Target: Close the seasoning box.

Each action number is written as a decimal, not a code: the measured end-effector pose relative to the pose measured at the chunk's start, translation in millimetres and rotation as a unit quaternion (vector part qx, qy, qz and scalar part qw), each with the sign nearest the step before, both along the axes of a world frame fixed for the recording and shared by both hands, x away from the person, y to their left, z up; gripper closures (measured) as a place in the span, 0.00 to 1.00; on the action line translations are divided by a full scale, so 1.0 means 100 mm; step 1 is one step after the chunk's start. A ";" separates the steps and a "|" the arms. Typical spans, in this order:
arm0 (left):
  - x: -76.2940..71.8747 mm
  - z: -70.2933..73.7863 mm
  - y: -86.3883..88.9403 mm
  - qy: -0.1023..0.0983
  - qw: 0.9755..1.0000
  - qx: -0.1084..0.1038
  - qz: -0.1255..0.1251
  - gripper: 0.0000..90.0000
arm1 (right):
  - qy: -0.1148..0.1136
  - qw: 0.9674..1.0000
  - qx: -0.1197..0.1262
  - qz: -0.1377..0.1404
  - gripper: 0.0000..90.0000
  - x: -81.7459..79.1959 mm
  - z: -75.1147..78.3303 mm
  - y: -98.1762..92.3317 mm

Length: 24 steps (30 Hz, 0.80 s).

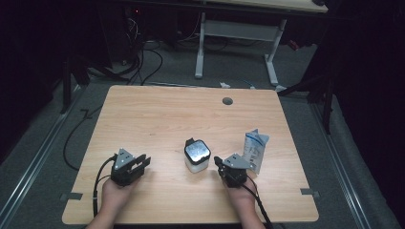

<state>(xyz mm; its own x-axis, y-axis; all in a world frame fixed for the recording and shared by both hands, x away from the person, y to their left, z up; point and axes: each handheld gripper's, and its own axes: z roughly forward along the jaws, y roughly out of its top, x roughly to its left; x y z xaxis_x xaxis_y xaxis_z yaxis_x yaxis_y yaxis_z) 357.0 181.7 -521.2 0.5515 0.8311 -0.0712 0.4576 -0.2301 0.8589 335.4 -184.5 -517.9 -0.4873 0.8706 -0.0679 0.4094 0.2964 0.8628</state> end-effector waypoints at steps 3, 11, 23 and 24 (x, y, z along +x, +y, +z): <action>0.02 -0.03 0.05 0.008 1.000 0.001 0.006 0.76 | 0.006 1.000 -0.005 -0.010 0.99 0.05 0.00 -0.02; 0.05 -0.04 0.08 0.006 1.000 0.001 0.014 0.73 | 0.016 1.000 -0.019 -0.009 0.99 0.21 -0.02 0.04; 0.06 -0.04 0.12 0.001 1.000 -0.005 0.022 0.73 | 0.018 1.000 -0.018 0.007 0.99 0.23 -0.02 0.15; 0.06 -0.03 0.12 0.001 1.000 -0.004 0.022 0.73 | 0.017 1.000 -0.019 0.009 0.99 0.23 -0.02 0.15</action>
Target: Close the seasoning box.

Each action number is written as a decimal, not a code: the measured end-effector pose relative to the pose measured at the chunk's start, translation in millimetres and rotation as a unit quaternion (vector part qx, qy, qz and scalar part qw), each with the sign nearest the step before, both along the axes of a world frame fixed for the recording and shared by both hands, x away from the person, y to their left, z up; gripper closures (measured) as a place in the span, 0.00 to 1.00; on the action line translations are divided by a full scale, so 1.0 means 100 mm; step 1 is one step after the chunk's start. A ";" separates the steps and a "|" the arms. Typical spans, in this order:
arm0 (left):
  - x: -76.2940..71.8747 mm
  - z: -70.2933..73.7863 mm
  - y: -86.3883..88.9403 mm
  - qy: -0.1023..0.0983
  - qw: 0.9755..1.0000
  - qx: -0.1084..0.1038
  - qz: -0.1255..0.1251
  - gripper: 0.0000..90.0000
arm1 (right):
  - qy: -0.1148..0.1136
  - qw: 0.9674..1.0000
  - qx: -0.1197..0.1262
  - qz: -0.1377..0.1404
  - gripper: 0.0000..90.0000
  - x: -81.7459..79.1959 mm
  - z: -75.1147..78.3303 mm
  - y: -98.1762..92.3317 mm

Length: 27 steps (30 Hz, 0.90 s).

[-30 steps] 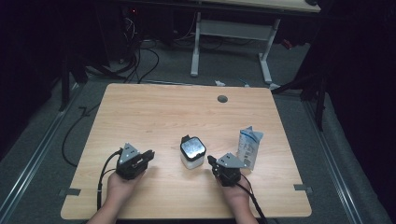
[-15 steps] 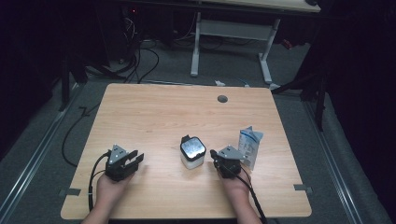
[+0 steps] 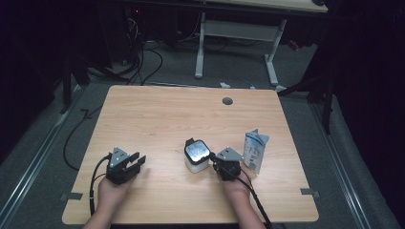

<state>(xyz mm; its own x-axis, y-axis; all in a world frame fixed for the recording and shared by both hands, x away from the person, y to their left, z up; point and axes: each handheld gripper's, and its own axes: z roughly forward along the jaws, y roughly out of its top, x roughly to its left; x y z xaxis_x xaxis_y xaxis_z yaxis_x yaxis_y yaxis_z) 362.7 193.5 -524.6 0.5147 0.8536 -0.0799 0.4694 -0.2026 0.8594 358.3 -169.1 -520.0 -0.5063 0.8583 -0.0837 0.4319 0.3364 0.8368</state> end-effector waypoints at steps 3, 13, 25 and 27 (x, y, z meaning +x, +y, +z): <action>0.00 0.00 0.01 0.000 1.000 -0.003 0.001 0.73 | 0.003 1.000 0.001 -0.003 0.99 -0.01 0.00 0.01; 0.00 0.00 0.00 -0.002 1.000 -0.001 0.001 0.73 | 0.000 1.000 -0.003 0.005 0.99 -0.09 -0.01 0.06; 0.01 0.00 0.01 0.000 1.000 -0.003 0.000 0.73 | -0.002 1.000 -0.002 0.015 0.99 -0.21 -0.01 0.12; 0.01 0.00 0.00 -0.001 1.000 -0.003 0.000 0.73 | -0.001 1.000 0.000 0.017 0.99 -0.23 -0.01 0.14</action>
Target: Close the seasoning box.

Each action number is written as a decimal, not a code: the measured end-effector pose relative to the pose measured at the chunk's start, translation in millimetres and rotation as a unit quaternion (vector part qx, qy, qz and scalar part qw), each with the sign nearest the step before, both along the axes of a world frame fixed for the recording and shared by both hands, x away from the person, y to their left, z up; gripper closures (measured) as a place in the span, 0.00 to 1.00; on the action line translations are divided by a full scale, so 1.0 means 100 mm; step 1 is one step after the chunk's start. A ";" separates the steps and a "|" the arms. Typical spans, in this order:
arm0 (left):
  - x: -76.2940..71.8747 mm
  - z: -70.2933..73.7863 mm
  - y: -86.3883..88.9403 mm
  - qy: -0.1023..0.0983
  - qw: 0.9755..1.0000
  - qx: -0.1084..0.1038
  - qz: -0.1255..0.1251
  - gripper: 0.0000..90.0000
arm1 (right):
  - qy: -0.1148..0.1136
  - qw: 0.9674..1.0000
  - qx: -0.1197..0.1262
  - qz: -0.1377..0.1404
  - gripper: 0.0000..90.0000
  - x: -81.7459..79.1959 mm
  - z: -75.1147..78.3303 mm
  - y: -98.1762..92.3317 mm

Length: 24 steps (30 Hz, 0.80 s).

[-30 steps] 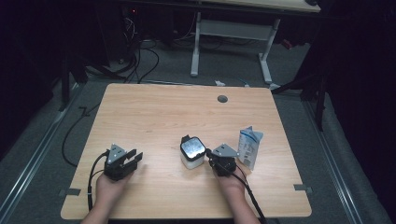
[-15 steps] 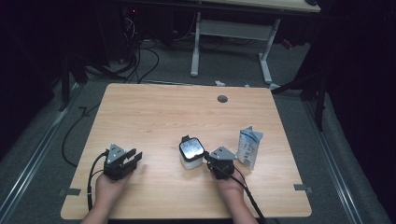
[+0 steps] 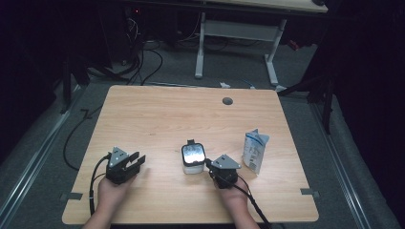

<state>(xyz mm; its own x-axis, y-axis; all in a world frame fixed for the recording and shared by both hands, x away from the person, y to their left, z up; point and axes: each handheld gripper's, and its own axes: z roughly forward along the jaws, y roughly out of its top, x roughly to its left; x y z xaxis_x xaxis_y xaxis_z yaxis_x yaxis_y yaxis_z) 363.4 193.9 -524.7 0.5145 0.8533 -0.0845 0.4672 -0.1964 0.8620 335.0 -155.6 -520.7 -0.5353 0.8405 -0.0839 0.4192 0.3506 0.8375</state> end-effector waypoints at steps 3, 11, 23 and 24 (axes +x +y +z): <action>0.00 0.00 0.00 0.000 1.000 -0.002 -0.002 0.73 | 0.000 1.000 0.000 0.004 0.99 -0.03 0.00 0.02; 0.00 0.00 -0.01 0.001 1.000 0.000 -0.004 0.73 | -0.002 1.000 0.000 0.015 0.99 -0.11 0.00 0.08; 0.00 0.00 0.00 0.001 1.000 -0.001 -0.003 0.73 | -0.004 1.000 0.005 0.014 0.96 -0.11 0.01 0.05; 0.00 0.00 0.00 0.001 1.000 -0.002 -0.003 0.73 | -0.004 1.000 0.006 0.014 0.96 -0.10 0.02 0.03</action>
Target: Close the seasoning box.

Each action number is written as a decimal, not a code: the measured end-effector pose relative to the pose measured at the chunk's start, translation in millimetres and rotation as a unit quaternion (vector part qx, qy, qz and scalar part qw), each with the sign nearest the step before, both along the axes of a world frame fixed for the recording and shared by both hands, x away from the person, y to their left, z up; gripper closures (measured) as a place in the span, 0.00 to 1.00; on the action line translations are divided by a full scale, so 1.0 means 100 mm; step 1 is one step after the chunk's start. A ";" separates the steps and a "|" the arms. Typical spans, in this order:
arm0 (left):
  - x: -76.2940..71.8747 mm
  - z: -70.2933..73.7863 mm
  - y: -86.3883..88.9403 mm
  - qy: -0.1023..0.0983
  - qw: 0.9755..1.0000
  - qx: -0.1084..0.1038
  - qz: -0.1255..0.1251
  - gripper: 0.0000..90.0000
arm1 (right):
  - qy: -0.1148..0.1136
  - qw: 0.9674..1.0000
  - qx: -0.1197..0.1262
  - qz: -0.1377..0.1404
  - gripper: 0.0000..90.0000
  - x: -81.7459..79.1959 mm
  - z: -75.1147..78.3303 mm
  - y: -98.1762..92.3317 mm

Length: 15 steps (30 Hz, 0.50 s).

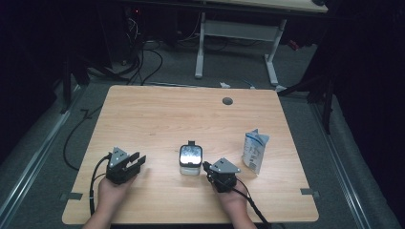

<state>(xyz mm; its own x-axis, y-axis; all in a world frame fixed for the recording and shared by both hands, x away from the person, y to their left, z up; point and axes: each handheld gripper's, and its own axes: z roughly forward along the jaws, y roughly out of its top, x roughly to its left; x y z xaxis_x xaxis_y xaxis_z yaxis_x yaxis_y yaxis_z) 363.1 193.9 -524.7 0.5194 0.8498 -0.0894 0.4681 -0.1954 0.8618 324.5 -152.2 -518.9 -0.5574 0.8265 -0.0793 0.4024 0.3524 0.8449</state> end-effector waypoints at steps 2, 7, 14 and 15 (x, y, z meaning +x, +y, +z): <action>0.00 0.00 0.00 -0.001 1.000 -0.001 0.000 0.73 | 0.001 1.000 -0.001 -0.004 0.95 0.00 0.01 -0.03; 0.00 0.00 0.00 0.000 1.000 0.000 -0.001 0.73 | 0.000 1.000 0.000 -0.017 0.93 0.00 0.03 -0.16; -0.01 0.00 -0.01 0.001 1.000 0.000 -0.002 0.73 | 0.005 0.999 -0.001 -0.041 0.91 -0.05 0.02 -0.43; -0.01 0.00 -0.01 0.001 1.000 0.000 -0.002 0.73 | 0.005 0.999 0.001 -0.045 0.90 -0.07 0.02 -0.49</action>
